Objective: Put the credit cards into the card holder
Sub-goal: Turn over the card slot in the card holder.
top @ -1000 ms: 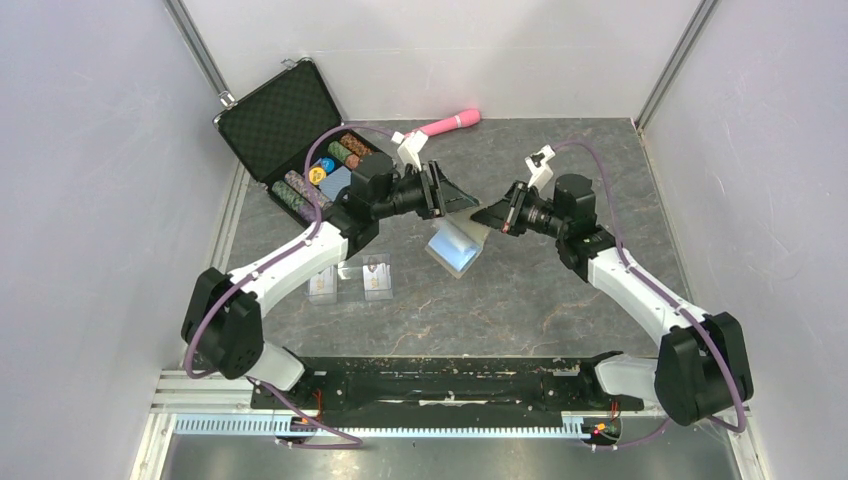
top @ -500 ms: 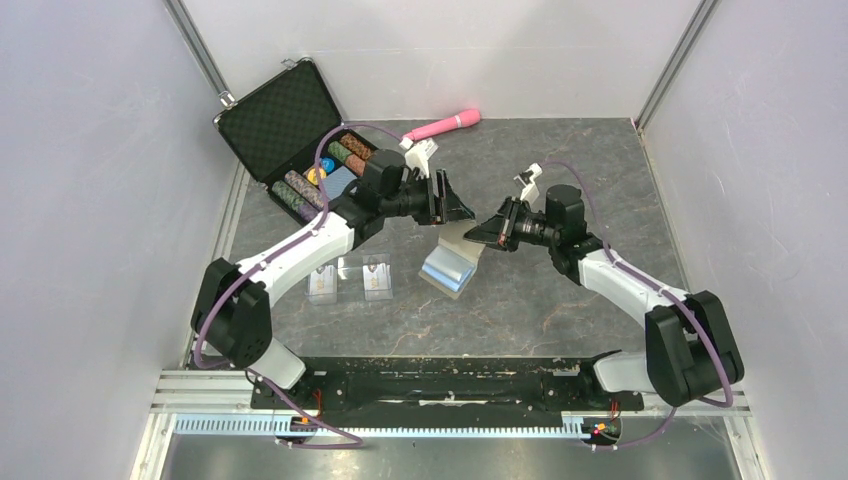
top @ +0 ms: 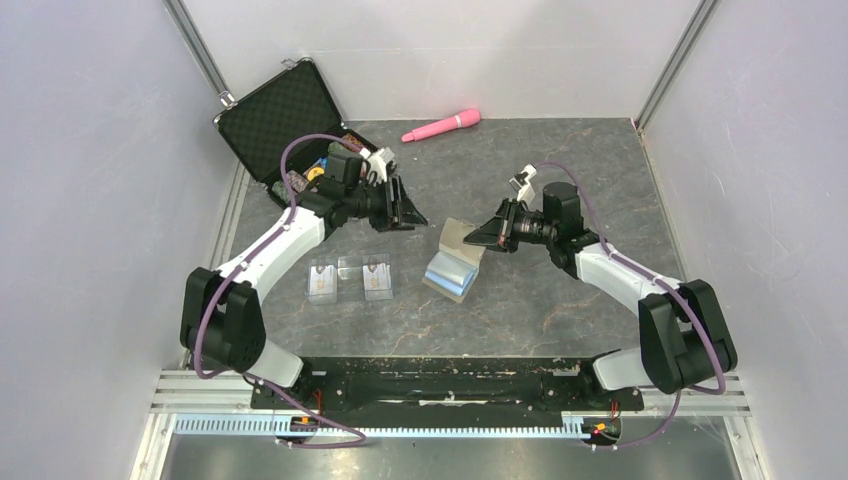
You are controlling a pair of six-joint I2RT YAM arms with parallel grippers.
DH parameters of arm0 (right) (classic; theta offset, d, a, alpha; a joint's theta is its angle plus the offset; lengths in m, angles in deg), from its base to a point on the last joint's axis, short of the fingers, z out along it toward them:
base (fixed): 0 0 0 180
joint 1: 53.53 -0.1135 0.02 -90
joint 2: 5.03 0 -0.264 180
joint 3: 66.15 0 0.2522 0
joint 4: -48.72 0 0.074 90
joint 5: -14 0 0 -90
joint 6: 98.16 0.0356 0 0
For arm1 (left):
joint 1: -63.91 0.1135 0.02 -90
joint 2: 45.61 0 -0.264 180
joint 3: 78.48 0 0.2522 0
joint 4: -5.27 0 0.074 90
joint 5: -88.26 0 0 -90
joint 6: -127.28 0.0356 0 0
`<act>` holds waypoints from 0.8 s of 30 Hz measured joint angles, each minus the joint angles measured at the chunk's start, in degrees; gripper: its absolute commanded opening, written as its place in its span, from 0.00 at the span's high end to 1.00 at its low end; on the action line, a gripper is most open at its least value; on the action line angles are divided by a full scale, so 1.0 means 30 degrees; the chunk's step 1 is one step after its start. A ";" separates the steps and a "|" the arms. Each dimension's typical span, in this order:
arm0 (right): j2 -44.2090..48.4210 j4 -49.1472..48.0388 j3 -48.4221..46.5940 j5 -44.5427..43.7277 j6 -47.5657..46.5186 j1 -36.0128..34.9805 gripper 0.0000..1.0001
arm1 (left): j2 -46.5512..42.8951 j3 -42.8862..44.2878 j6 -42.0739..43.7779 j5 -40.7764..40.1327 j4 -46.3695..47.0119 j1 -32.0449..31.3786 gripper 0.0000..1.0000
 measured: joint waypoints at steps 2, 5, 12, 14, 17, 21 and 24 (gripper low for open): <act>-0.0138 0.0328 -0.0306 0.0058 -0.0364 0.0000 1.00 | 0.0000 -0.0328 0.0007 0.0845 -0.0546 -0.0022 0.48; -0.0255 0.0656 -0.0656 0.0087 -0.0780 0.0000 1.00 | 0.0000 -0.0874 0.0000 0.1778 -0.0947 -0.0313 0.49; -0.0379 0.1443 -0.1078 0.0095 -0.1617 0.0000 1.00 | 0.0007 -0.1472 0.0000 0.2747 -0.1566 -0.1188 0.52; -0.0386 0.1661 -0.1093 0.0087 -0.1741 0.0000 1.00 | 0.0029 -0.1479 0.0000 0.2761 -0.1603 -0.1603 0.52; -0.0386 0.1872 -0.1100 0.0087 -0.1938 0.0000 1.00 | 0.0131 -0.1479 0.0007 0.2608 -0.1741 -0.2055 0.51; -0.0386 0.2004 -0.1122 0.0087 -0.2018 0.0000 1.00 | 0.0415 -0.1479 0.0044 0.2288 -0.1909 -0.2419 0.51; -0.0386 0.2011 -0.1158 0.0080 -0.2069 0.0000 1.00 | 0.0707 -0.1457 0.0168 0.1982 -0.2091 -0.2579 0.50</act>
